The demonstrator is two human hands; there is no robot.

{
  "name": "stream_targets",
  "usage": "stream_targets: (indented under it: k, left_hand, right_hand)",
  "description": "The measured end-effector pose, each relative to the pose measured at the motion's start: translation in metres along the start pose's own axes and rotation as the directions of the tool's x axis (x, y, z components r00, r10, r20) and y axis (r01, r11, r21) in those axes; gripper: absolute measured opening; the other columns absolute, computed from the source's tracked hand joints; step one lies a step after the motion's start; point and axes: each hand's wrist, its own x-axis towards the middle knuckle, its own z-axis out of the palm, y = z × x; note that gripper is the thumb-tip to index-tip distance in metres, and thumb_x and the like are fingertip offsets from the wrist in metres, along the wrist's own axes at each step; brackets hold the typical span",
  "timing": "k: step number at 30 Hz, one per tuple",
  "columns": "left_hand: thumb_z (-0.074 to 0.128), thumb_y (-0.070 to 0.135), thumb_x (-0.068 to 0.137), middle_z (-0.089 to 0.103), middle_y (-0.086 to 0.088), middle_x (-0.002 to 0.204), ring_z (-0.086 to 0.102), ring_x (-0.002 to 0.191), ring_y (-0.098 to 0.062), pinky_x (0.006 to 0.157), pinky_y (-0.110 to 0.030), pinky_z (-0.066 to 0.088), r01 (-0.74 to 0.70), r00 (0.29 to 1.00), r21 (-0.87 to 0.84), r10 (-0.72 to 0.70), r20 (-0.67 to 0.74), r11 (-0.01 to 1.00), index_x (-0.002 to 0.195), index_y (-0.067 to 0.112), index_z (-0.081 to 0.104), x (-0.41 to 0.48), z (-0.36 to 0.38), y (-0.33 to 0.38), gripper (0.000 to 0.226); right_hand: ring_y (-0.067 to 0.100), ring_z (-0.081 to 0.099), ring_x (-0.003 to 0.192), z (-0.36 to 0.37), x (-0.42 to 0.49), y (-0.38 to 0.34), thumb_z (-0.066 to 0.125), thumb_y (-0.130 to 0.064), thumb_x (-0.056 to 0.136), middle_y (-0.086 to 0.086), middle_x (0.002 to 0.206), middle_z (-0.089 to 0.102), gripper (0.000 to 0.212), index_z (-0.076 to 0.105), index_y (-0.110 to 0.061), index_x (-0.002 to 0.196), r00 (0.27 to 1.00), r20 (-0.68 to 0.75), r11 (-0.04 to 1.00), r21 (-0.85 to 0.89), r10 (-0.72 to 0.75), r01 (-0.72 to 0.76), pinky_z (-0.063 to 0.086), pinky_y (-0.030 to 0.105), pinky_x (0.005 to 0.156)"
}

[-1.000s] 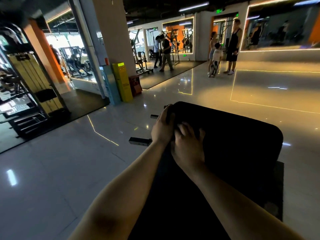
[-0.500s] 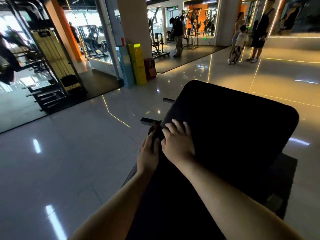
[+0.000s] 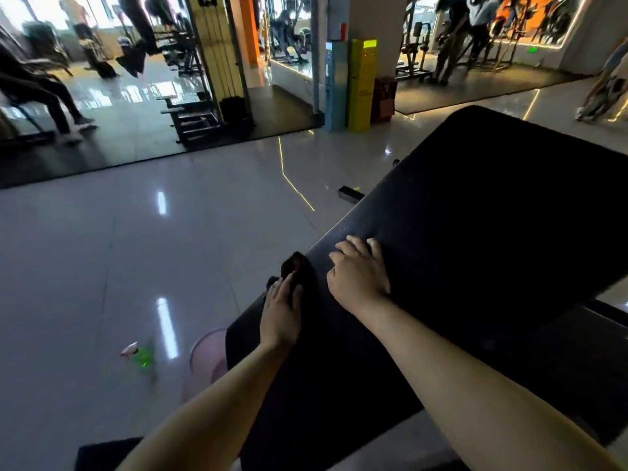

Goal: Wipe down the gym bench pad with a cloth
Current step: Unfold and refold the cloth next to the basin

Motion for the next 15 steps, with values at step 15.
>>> stream_targets:
  k: [15]
  left_hand:
    - [0.054, 0.016, 0.104, 0.074, 0.015, 0.094, 0.069, 0.089, -0.003, 0.077, -0.015, 0.052, 0.206, 0.968, -0.575, -0.252, -0.001, 0.792, 0.109, 0.028, 0.064, -0.144, -0.123, -0.029, 0.017]
  right_hand:
    - [0.018, 0.062, 0.107, 0.012, -0.106, -0.130, 0.059, -0.037, 0.093, -0.002, 0.115, 0.068, 0.038, 0.057, -0.030, 0.129, 0.886, 0.405, 0.580, 0.787, -0.227, -0.211, 0.050, 0.036, 0.094]
